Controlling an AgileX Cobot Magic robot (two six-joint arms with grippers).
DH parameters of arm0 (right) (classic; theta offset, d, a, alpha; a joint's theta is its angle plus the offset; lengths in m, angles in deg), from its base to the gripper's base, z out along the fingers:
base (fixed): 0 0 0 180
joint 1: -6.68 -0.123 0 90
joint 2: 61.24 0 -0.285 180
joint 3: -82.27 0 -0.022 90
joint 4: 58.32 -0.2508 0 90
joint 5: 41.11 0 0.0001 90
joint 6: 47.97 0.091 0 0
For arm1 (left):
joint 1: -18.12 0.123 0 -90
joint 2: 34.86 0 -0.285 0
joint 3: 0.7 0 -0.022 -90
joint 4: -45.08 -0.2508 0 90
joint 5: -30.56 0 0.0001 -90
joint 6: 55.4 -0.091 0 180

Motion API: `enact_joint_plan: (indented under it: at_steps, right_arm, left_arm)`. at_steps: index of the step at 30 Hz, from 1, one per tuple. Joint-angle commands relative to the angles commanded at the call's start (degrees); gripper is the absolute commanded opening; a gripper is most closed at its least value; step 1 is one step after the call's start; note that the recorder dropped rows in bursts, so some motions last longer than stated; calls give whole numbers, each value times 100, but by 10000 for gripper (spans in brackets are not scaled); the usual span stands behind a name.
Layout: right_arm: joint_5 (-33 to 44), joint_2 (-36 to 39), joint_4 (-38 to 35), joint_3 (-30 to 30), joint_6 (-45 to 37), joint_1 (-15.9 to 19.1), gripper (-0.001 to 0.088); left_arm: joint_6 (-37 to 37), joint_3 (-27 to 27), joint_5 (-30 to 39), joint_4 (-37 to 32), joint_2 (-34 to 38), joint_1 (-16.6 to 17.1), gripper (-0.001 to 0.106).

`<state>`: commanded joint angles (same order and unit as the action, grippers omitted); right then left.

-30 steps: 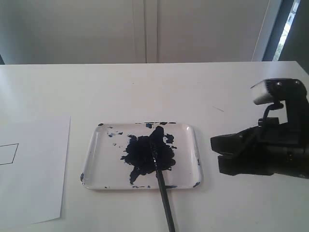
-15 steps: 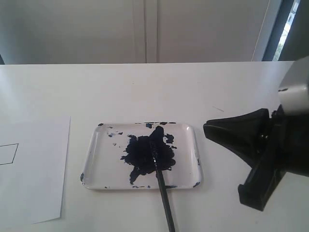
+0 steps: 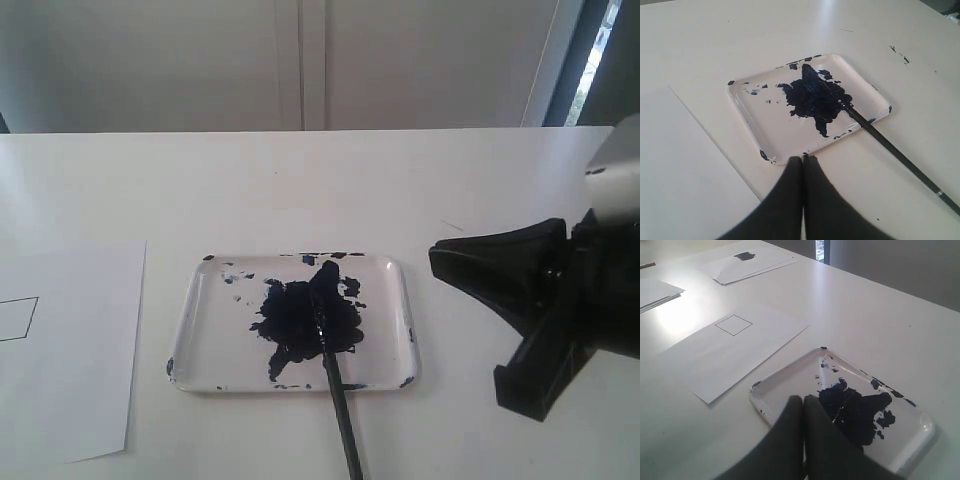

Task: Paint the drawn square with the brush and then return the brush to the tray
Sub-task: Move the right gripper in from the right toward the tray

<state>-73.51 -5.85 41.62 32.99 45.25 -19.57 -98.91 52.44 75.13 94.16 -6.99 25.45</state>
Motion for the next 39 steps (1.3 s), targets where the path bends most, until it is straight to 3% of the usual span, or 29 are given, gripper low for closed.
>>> enact_joint_plan:
  at_steps: [7, 28, 31, 35, 39]
  right_arm:
    - [61, 0, 0, 0, 737, 0, 0]
    - [115, 0, 0, 0, 1180, 0, 0]
    - [159, 0, -754, 0, 394, 0, 0]
    - [446, 0, -2512, 0, -1618, 0, 0]
    - [1172, 0, -3737, 0, -3333, 0, 0]
  left_arm:
    - [0, 0, 0, 0, 0, 0, 0]
    - [0, 0, 0, 0, 0, 0, 0]
    - [0, 0, 0, 0, 0, 0, 0]
    - [0, 0, 0, 0, 0, 0, 0]
    - [0, 0, 0, 0, 0, 0, 0]
